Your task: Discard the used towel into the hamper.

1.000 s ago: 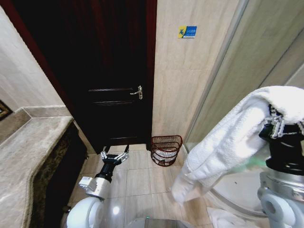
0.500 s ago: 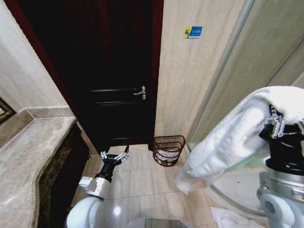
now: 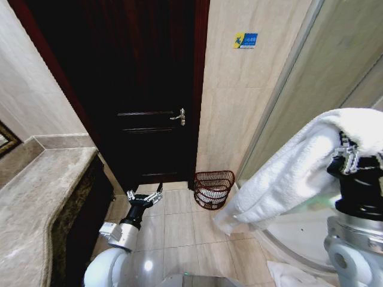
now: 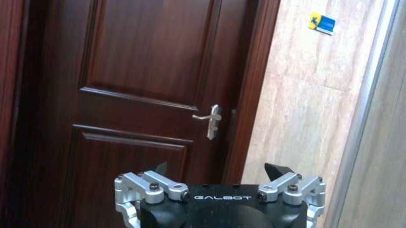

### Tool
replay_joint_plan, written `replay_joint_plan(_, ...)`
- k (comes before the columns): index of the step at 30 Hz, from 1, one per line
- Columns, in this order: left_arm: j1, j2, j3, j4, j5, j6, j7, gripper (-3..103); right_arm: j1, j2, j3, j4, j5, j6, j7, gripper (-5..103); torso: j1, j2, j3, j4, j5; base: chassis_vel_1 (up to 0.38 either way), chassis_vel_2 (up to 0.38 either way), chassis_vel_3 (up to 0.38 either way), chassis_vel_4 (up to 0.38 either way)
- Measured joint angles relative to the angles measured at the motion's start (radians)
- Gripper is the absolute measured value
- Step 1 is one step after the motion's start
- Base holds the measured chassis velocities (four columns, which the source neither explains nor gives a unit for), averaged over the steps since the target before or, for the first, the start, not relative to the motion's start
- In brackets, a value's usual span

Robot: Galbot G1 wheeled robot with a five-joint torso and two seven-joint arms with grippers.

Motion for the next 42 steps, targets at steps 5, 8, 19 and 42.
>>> replay_joint_plan(5, 0.000, 0.001, 0.000, 0.000, 0.000, 0.000, 0.000, 100, 0.000, 0.005, -0.009, 0.000, -0.005, 0.000, -0.002, 5, 0.000, 0.000, 0.000, 0.0000, -0.0010, 0.150, 0.156, -0.145, -0.163)
replay_joint_plan(8, 0.000, 0.001, 0.000, 0.000, 0.000, 0.000, 0.000, 100, 0.005, 0.014, -0.017, 0.000, -0.011, 0.002, -0.007, 5, 0.000, 0.000, 0.000, 0.0001, -0.0008, 0.142, 0.147, -0.138, -0.122)
replay_joint_plan(19, 0.000, 0.000, 0.000, 0.000, 0.000, 0.000, 0.000, 100, 0.005, 0.021, -0.008, 0.000, -0.005, 0.045, -0.006, 5, 0.000, 0.000, 0.000, 0.0000, 0.0002, 0.006, 0.002, 0.007, 0.004)
replay_joint_plan(42, 0.000, 0.000, 0.000, 0.000, 0.000, 0.000, 0.000, 100, 0.029, -0.014, -0.002, 0.000, 0.010, 0.011, -0.002, 5, 0.000, 0.000, 0.000, 0.0000, 0.0000, -0.007, 0.006, 0.012, -0.001)
